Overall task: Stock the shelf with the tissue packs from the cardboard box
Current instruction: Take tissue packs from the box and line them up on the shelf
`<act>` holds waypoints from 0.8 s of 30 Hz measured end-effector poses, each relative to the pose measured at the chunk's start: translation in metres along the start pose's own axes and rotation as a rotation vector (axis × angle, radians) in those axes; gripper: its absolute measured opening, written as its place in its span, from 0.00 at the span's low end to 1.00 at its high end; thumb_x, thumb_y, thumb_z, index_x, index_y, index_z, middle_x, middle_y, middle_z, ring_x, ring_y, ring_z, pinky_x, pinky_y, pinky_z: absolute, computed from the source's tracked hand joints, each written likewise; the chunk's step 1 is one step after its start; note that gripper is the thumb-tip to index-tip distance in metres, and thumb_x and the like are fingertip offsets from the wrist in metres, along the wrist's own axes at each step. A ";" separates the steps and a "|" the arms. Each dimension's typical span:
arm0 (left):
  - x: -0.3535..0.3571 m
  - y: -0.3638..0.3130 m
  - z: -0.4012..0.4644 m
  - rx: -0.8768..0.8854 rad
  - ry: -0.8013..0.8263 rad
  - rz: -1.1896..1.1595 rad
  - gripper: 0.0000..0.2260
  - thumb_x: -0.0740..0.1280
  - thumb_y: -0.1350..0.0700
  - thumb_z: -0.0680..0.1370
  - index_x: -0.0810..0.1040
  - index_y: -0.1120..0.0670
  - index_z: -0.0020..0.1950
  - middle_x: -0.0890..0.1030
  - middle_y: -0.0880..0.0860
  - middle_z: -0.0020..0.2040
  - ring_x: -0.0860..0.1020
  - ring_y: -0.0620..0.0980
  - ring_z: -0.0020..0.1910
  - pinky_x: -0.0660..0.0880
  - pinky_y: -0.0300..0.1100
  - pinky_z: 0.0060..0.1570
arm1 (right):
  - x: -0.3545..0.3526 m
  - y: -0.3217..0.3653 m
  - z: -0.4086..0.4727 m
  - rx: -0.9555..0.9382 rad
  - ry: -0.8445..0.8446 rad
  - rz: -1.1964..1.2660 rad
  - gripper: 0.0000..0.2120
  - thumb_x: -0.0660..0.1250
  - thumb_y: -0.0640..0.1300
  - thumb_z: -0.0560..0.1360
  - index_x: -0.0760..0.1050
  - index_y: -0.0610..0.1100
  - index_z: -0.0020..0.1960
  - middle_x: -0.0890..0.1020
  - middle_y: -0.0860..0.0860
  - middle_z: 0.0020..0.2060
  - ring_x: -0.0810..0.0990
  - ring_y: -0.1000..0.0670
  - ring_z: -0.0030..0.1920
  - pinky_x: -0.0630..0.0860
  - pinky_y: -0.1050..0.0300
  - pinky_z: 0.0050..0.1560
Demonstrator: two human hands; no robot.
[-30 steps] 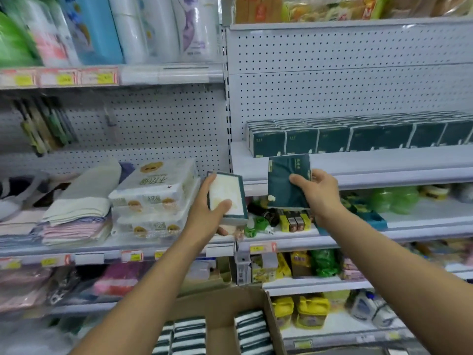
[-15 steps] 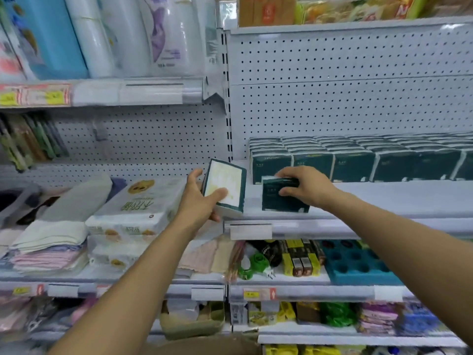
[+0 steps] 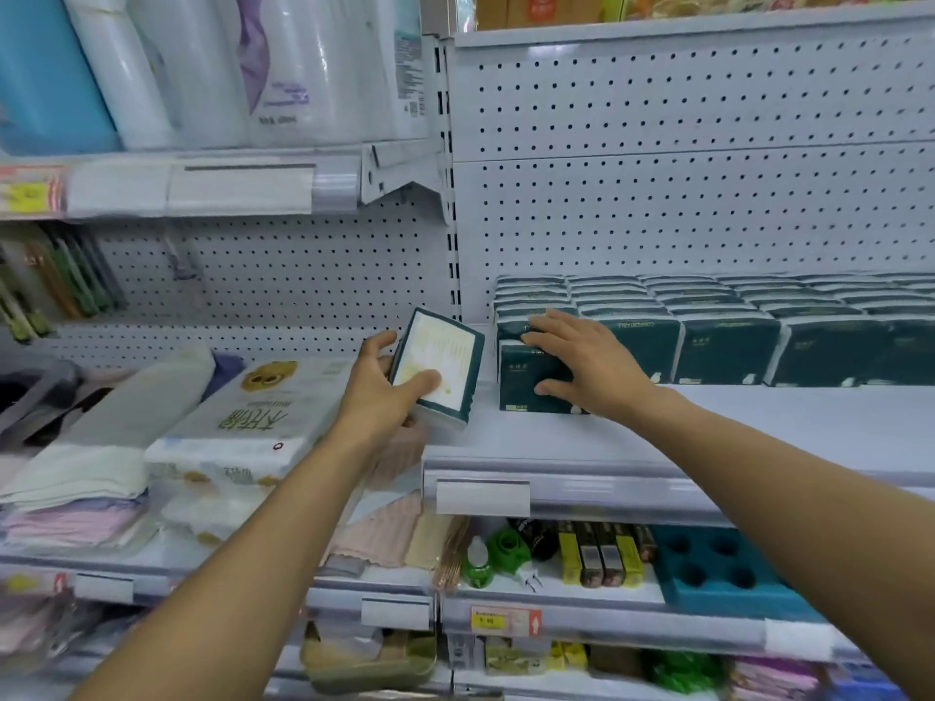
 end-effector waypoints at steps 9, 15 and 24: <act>-0.005 0.005 -0.001 -0.003 -0.002 -0.011 0.22 0.72 0.59 0.76 0.70 0.48 0.67 0.81 0.50 0.57 0.81 0.46 0.47 0.76 0.39 0.33 | 0.011 -0.015 0.022 -0.020 -0.008 -0.075 0.34 0.71 0.54 0.74 0.61 0.51 0.76 0.58 0.51 0.77 0.52 0.48 0.78 0.48 0.45 0.76; -0.003 0.003 -0.007 -0.035 -0.001 -0.113 0.19 0.70 0.60 0.77 0.73 0.51 0.67 0.80 0.53 0.57 0.81 0.49 0.44 0.78 0.39 0.31 | -0.002 0.018 0.009 -0.177 -0.258 -0.057 0.44 0.78 0.49 0.67 0.58 0.47 0.75 0.64 0.45 0.73 0.61 0.43 0.73 0.60 0.38 0.73; 0.012 -0.005 -0.028 -0.273 0.246 -0.395 0.29 0.50 0.35 0.81 0.77 0.56 0.61 0.82 0.60 0.49 0.81 0.57 0.40 0.78 0.45 0.32 | -0.028 0.075 -0.024 -0.022 -0.292 0.605 0.17 0.74 0.42 0.71 0.78 0.47 0.59 0.81 0.54 0.52 0.78 0.53 0.53 0.75 0.55 0.53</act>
Point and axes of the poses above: each hand's wrist, its own z-axis towards the middle knuckle, its own x-axis out of the palm, y = z × x, the point moved 4 cm from there along z, towards the middle knuckle
